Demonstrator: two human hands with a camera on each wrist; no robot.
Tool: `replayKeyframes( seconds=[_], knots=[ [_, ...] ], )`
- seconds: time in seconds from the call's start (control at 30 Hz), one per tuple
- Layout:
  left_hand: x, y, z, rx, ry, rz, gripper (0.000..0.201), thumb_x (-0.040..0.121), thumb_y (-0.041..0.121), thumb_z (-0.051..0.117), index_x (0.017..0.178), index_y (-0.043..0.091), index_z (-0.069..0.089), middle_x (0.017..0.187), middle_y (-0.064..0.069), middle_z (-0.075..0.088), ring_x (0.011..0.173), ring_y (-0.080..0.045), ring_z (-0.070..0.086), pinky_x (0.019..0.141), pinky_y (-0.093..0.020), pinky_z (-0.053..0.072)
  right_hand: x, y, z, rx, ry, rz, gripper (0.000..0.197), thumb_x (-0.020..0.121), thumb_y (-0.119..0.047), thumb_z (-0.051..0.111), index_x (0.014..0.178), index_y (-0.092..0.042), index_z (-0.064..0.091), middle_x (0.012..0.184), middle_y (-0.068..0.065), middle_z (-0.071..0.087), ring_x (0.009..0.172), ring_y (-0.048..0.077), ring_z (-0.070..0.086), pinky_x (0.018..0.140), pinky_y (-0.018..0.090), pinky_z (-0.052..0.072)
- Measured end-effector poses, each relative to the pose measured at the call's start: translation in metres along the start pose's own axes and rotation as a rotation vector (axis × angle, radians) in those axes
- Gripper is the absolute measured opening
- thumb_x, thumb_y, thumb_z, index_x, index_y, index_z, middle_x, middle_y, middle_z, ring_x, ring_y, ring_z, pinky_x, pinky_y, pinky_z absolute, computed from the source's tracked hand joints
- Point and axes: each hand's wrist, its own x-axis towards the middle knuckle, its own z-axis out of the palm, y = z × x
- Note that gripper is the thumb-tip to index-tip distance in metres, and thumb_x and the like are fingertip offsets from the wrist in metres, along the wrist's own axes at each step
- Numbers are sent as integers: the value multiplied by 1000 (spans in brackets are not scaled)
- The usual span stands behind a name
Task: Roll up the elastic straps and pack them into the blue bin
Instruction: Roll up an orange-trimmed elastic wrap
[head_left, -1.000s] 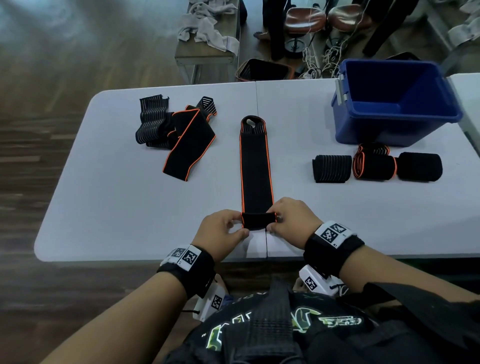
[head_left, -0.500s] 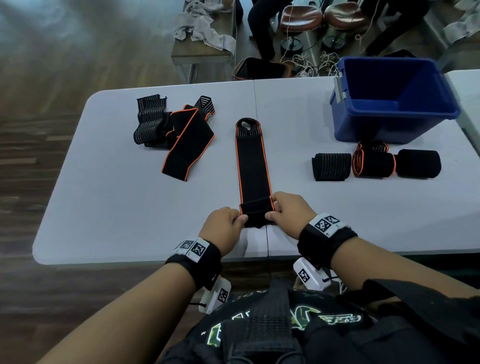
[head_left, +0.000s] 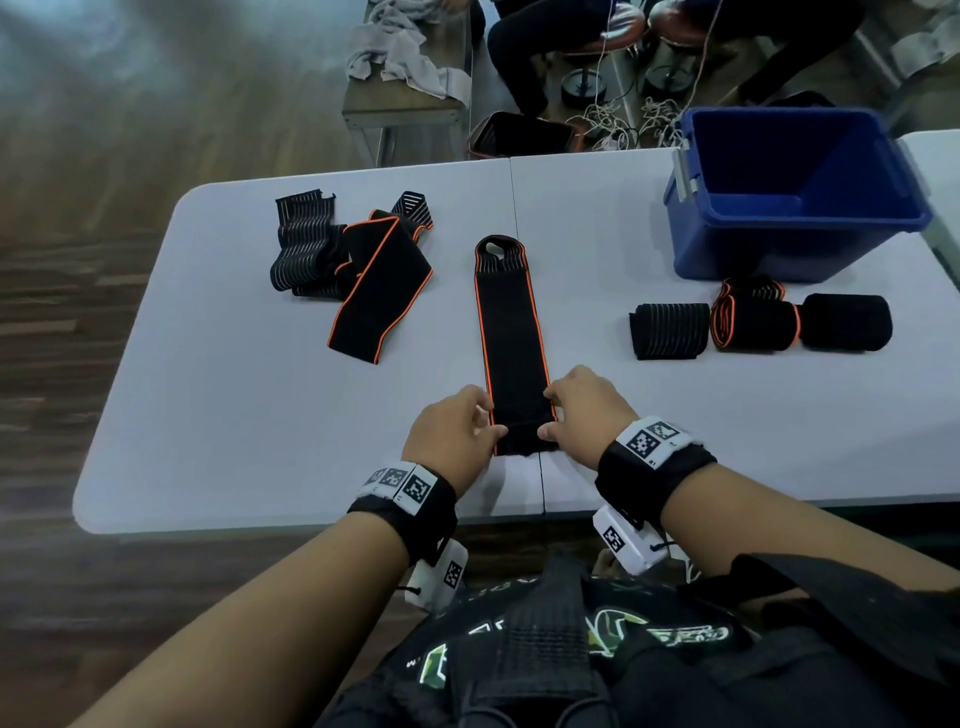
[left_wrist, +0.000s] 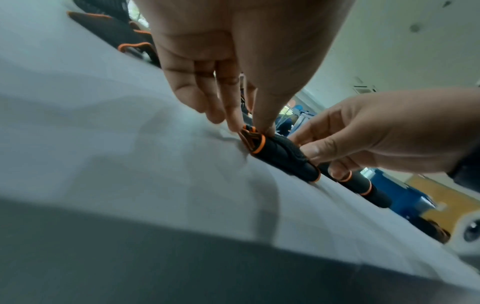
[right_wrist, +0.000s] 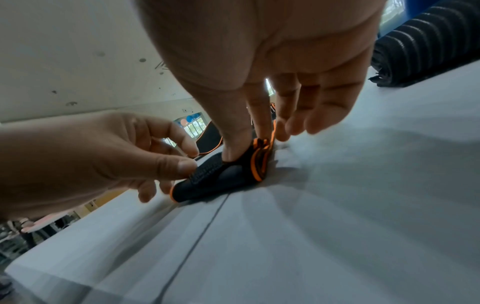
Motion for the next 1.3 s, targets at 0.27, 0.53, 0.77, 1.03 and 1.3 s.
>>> replayKeyframes(
  seconds=[0.27, 0.53, 0.77, 1.03, 1.3],
  knots=[
    [5, -10, 17, 315, 31, 382, 14, 95, 15, 63, 97, 15, 77, 109, 2, 68, 88, -24, 55, 77, -33, 52, -2, 1, 10, -111, 73, -186, 8, 93, -17, 60, 92, -23, 67, 111, -1, 53, 106, 22, 47, 90, 36, 48],
    [-4, -17, 16, 438, -23, 450, 41, 84, 47, 73, 108, 15, 77, 130, -4, 66, 106, -29, 60, 90, -40, 55, -16, 11, 15, -297, 64, -323, 29, 93, -30, 60, 121, -24, 61, 141, -1, 47, 116, 25, 43, 91, 40, 50],
    [3, -13, 5, 414, -121, 394, 50, 92, 49, 65, 135, 24, 64, 152, 7, 50, 113, -22, 53, 100, -29, 40, -12, 17, 13, -254, 52, -351, 35, 83, -20, 71, 110, -27, 50, 118, -6, 55, 94, 20, 49, 78, 35, 48],
    [2, -17, 3, 179, -86, 320, 42, 94, 46, 63, 129, 23, 69, 145, 10, 57, 124, -9, 60, 105, -27, 47, -11, 22, 8, 67, 43, -206, 34, 92, -29, 62, 124, -30, 54, 99, -5, 63, 93, 19, 60, 82, 32, 47],
    [9, -14, 7, -199, 11, 48, 32, 93, 42, 67, 122, 31, 73, 116, 8, 75, 111, -6, 65, 98, -21, 46, 3, 22, 10, 388, 111, -72, 21, 93, -30, 60, 112, -32, 67, 94, -6, 72, 92, 13, 67, 91, 34, 52]
  ],
)
